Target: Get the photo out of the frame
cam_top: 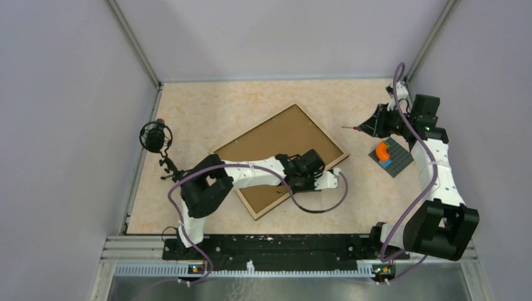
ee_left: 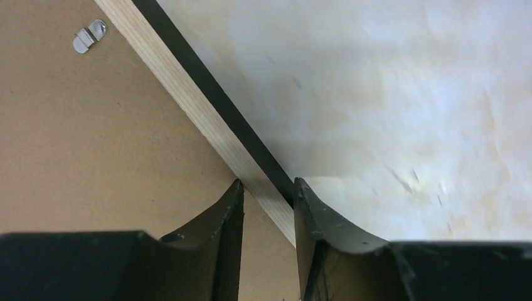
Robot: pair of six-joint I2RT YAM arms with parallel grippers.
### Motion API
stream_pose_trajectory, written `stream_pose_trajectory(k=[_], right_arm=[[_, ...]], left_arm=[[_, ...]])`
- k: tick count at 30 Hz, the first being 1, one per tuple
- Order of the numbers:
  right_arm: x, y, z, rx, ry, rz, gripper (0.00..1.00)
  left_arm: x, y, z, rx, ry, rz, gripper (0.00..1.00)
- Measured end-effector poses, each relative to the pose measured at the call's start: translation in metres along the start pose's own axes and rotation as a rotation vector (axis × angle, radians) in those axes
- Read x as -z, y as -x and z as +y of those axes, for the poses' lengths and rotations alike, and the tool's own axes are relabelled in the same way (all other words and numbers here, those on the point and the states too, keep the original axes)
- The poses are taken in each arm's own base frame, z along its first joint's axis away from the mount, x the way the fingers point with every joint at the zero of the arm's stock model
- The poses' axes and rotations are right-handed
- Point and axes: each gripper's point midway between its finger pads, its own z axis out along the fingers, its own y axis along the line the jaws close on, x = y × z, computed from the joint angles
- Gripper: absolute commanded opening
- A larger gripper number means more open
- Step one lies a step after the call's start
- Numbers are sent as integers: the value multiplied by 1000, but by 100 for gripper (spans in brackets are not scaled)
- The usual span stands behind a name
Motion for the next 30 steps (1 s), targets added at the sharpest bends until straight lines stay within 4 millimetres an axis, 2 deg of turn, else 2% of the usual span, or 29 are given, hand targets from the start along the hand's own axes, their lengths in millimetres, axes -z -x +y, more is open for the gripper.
stream_pose_trajectory(k=[4,8,12,17,21,23,28,30], right_arm=[[1,-3,5,15,32,10,0],[1,-5,8,25,52,17,0],[1,-8,11,27,66,24,0],[2,-12,12,37,76,39,0],[4,-21,13,53,81,68,0],[5,-26,11,68,75,88,0],[10,-42,5,114,49,154,0],[10,-50,3,147,32,190,0]], left_arm=[[21,-33,-25,-121,-79,19,16],[30,-46,-42,-213,-136,6,16],[37,-49,-66,-332,-176,-5,17],[40,-43,-100,-498,-222,-22,17],[41,-42,-111,-556,-236,-28,22],[41,-42,-110,-555,-236,-31,27],[43,-43,-105,-511,-265,-68,52],[47,-51,-104,-495,-289,-71,59]])
